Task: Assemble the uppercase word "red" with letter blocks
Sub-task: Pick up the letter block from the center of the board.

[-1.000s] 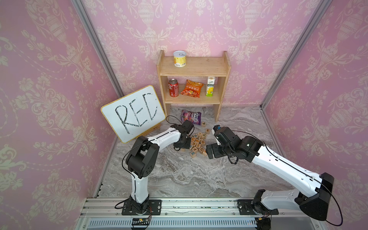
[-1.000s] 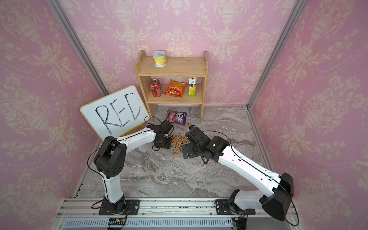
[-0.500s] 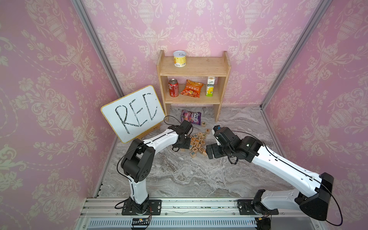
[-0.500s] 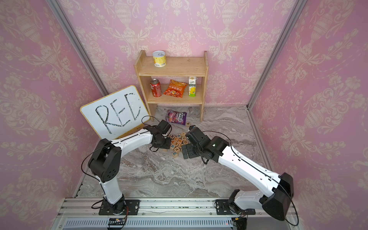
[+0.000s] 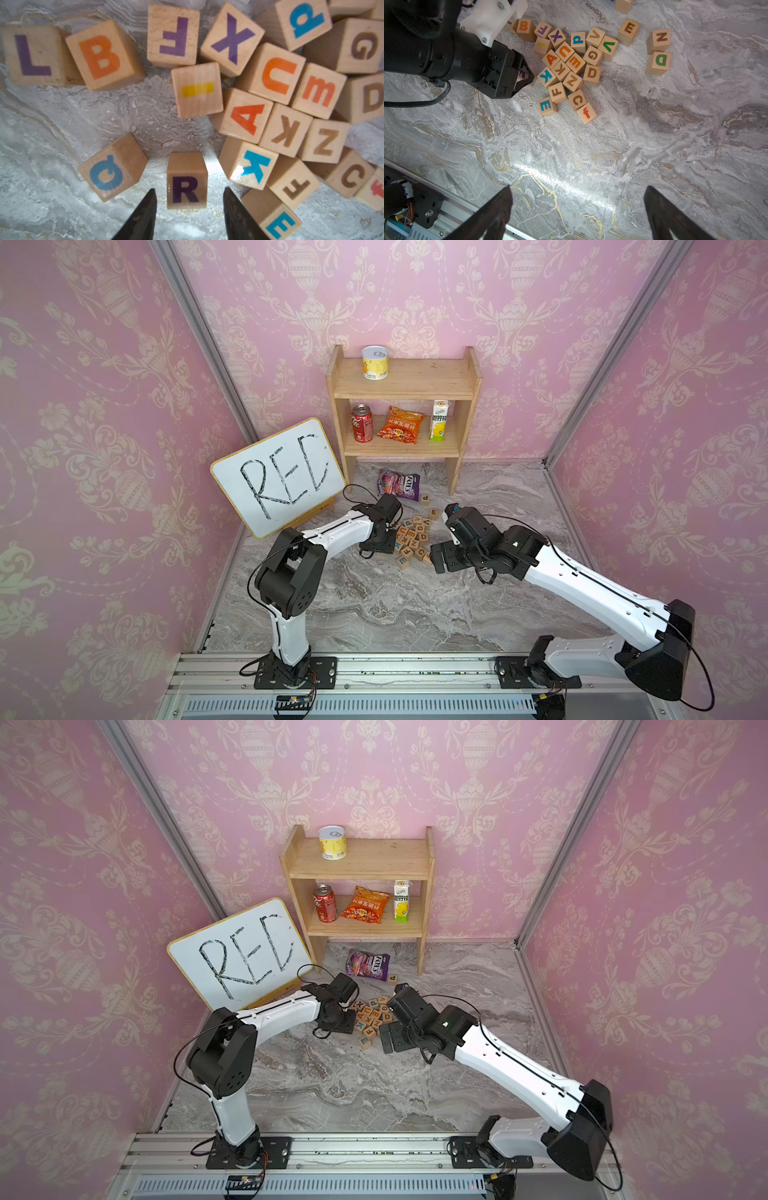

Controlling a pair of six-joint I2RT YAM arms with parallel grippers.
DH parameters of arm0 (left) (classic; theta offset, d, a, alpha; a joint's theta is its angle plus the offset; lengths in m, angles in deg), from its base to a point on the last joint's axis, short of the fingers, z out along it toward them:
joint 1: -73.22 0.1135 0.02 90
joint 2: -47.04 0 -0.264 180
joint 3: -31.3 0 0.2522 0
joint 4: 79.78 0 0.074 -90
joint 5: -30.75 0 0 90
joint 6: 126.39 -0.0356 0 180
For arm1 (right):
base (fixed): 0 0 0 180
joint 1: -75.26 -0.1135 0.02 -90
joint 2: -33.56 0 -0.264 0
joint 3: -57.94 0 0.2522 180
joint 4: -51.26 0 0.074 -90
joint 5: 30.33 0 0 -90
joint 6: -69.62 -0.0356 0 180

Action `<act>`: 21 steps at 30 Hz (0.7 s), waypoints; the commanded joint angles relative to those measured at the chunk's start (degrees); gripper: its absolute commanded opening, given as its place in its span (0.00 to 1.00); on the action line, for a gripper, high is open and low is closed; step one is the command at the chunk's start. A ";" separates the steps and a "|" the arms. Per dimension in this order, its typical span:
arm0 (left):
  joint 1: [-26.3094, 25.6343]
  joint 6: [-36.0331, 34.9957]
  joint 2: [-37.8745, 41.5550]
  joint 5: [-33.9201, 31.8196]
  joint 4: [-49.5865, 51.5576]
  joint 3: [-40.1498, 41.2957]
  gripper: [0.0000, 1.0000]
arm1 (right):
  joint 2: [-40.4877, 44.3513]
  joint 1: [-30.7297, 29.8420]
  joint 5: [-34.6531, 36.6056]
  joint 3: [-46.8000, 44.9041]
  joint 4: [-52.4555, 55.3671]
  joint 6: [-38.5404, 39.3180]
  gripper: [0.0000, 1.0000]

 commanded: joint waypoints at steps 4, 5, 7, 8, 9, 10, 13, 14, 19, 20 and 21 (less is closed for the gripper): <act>0.65 -1.38 -3.23 -0.57 -0.64 -1.12 0.47 | -0.21 0.22 0.06 -0.81 -0.30 -0.67 1.00; 0.70 -1.29 -3.52 -0.54 -0.78 -1.17 0.44 | -0.30 0.22 -0.02 -0.72 -0.25 -0.59 1.00; 0.95 -1.12 -4.04 -0.55 -1.00 -1.20 0.41 | -0.34 0.22 -0.12 -0.63 -0.26 -0.58 1.00; 0.96 -1.03 -4.02 -0.53 -0.93 -1.15 0.38 | -0.31 0.21 -0.17 -0.70 -0.35 -0.50 1.00; 1.00 -0.97 -3.95 -0.40 -1.03 -1.15 0.35 | -0.31 0.15 -0.28 -0.72 -0.35 -0.47 1.00; 0.96 -1.02 -3.77 -0.30 -1.13 -1.09 0.31 | -0.29 0.20 -0.35 -0.72 -0.39 -0.43 1.00; 0.96 -1.02 -3.18 -0.35 -0.72 -1.05 0.17 | -0.47 0.14 -0.94 -0.63 -0.68 -0.15 1.00; 0.96 -0.89 -3.03 -0.44 -0.40 -1.13 0.12 | -0.57 0.19 -1.19 -0.50 -0.74 -0.06 1.00; 0.89 0.27 -3.06 -1.72 3.04 -1.66 0.00 | -1.37 0.18 -2.67 -0.19 -1.22 0.55 1.00; 0.81 0.37 -2.90 -2.41 3.61 -1.65 0.00 | -1.46 0.15 -3.15 -0.19 -1.46 0.71 1.00; 0.66 0.50 -2.35 -3.47 4.31 -1.53 0.00 | -1.54 0.19 -3.61 -0.28 -1.69 0.93 1.00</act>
